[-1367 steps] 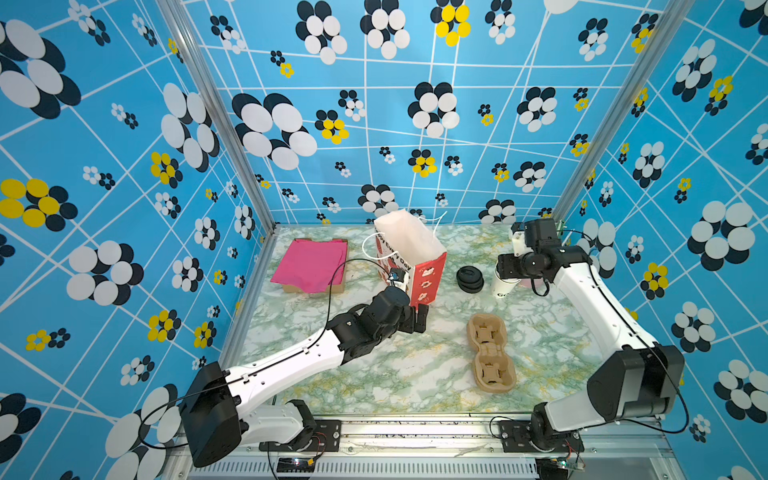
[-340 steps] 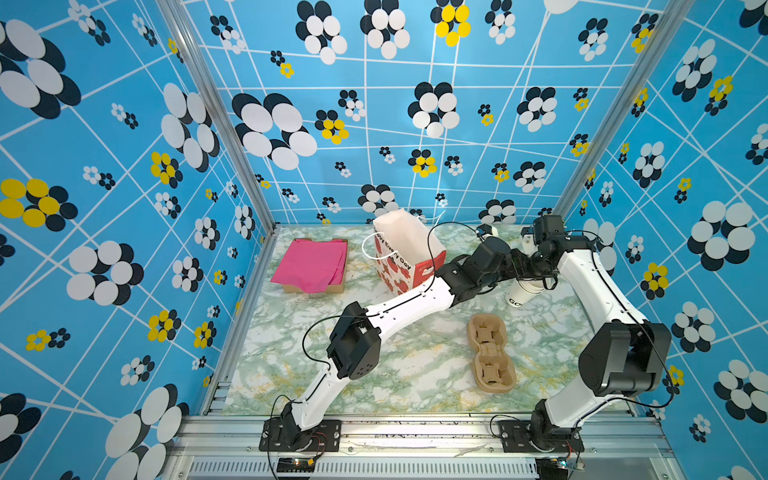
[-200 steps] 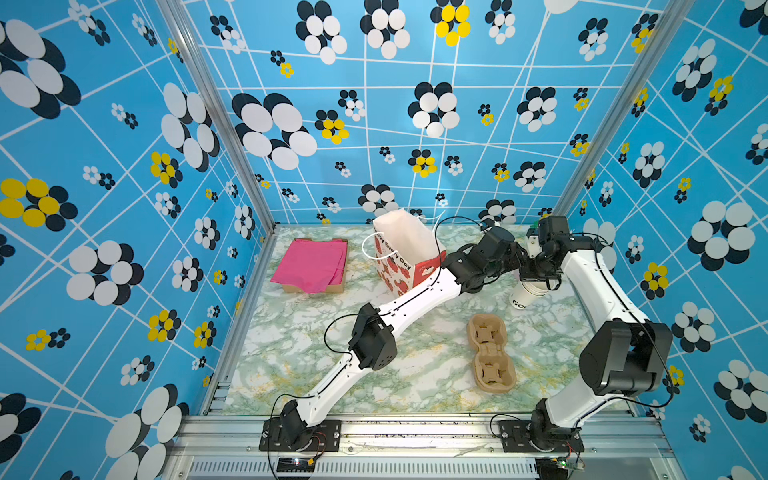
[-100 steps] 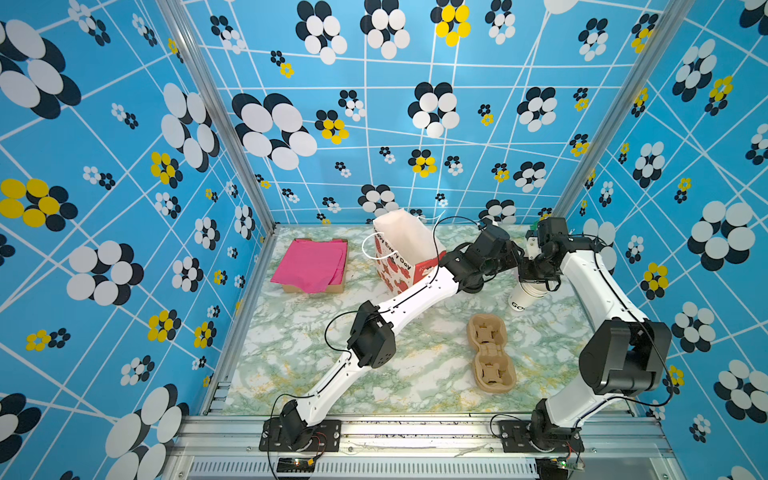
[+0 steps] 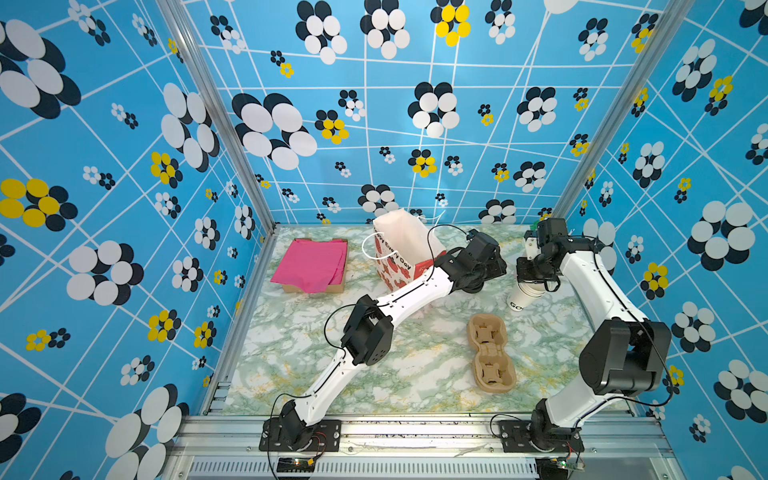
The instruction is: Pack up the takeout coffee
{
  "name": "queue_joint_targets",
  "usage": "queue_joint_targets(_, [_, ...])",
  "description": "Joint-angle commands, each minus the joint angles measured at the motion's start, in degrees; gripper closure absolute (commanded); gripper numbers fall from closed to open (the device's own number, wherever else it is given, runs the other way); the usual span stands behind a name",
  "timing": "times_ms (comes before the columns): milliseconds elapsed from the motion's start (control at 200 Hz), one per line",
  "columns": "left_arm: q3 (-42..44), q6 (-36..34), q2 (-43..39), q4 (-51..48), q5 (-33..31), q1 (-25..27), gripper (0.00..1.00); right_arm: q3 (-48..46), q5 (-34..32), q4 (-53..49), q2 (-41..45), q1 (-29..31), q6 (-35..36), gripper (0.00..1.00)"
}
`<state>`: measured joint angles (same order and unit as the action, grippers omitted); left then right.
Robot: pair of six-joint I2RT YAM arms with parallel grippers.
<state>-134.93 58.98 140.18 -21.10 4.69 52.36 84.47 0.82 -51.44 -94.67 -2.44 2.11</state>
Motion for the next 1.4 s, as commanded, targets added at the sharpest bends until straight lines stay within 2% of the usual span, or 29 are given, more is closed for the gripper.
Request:
queue_joint_targets(0, [2.4, 1.2, -2.6, 3.1, 2.3, 0.0, 0.44, 1.1, 2.5, 0.7, 0.8, -0.2, -1.0, 1.0])
queue_joint_targets(155, [4.7, 3.6, -2.0, 7.7, 5.2, -0.1, 0.45, 1.2, 4.5, 0.8, 0.9, -0.2, -1.4, 1.0])
queue_joint_targets(490, [5.1, 4.9, 0.0, 9.5, 7.0, 0.0, 0.46, 2.2, 9.9, 1.2, -0.5, -0.1, -3.0, 1.0])
queue_joint_targets(1074, [5.1, 5.0, 2.2, 5.0, 6.0, -0.5, 0.47, 2.2, 10.2, 0.8, -1.1, 0.0, -3.0, 1.0])
queue_joint_targets(1399, [5.0, 5.7, 3.6, 6.3, 8.0, -0.5, 0.48, 2.8, 11.0, 0.1, -1.7, 0.3, -2.9, 1.0])
